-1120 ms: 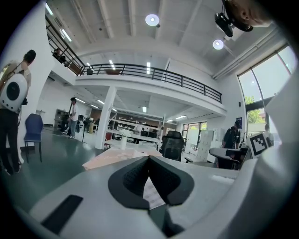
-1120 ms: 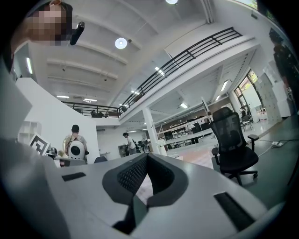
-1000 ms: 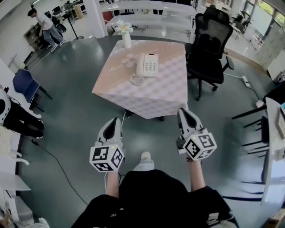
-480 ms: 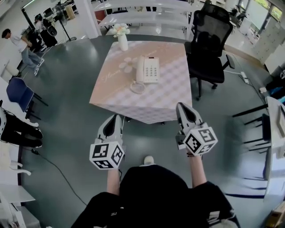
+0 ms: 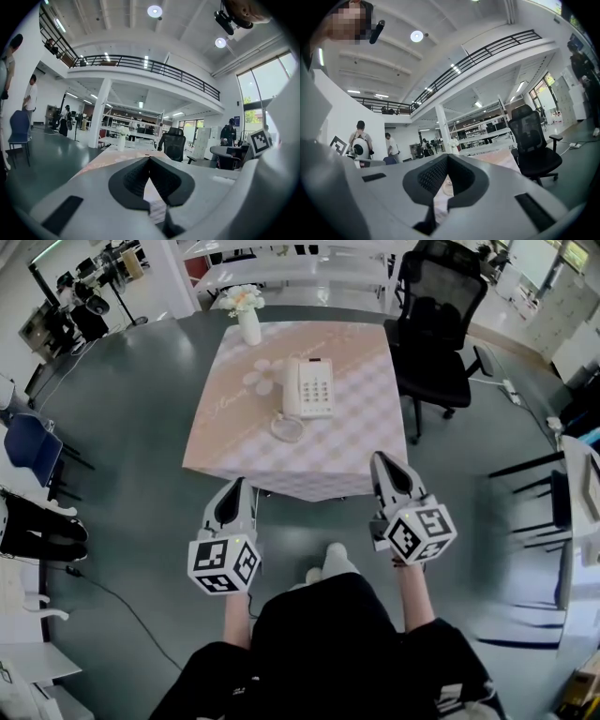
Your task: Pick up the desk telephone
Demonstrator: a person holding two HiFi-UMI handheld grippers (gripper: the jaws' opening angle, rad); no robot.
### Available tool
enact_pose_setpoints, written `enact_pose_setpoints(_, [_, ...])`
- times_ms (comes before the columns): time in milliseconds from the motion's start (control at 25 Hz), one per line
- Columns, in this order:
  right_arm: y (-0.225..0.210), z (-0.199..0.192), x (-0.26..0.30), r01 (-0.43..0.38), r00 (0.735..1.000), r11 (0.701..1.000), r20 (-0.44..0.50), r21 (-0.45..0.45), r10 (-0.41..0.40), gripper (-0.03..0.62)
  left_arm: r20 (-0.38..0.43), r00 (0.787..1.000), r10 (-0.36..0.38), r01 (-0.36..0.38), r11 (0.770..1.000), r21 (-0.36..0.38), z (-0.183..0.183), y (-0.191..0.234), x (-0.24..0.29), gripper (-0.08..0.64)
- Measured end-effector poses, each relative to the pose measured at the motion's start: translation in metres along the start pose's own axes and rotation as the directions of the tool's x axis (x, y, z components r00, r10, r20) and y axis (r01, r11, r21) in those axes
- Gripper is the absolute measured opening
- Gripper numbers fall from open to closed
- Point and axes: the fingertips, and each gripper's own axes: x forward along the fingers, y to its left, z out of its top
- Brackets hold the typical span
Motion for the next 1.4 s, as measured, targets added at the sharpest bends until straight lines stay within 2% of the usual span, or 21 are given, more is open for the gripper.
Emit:
enact_pose_setpoints(200, [-0.013, -0.002, 0.032, -0.002, 1.000, 0.998, 0.013, 0.058, 0.002, -0.008, -0.012, 1.000, -0.009, 0.009, 1.000, -0.011, -0.005, 0.011, 0.032, -0.002])
enact_pose_setpoints(680, [-0.060, -0.001, 0.151, -0.035, 0.998, 0.998, -0.042, 0.049, 0.038, -0.008, -0.031, 0.999, 0.020, -0.021, 1.000, -0.023, 0.014, 0.044, 0.137, -0.002])
enact_pose_setpoints(880, [-0.093, -0.009, 0.200, -0.038, 0.995, 0.996, -0.087, 0.075, 0.045, -0.008, -0.083, 0.996, -0.016, 0.011, 0.998, -0.058, 0.010, 0.047, 0.190, -0.001])
enact_pose_setpoints(1400, [-0.159, -0.025, 0.291, -0.079, 0.982, 0.988, -0.161, 0.133, 0.101, -0.008, -0.181, 0.983, 0.009, -0.027, 0.995, -0.093, -0.007, 0.057, 0.296, 0.000])
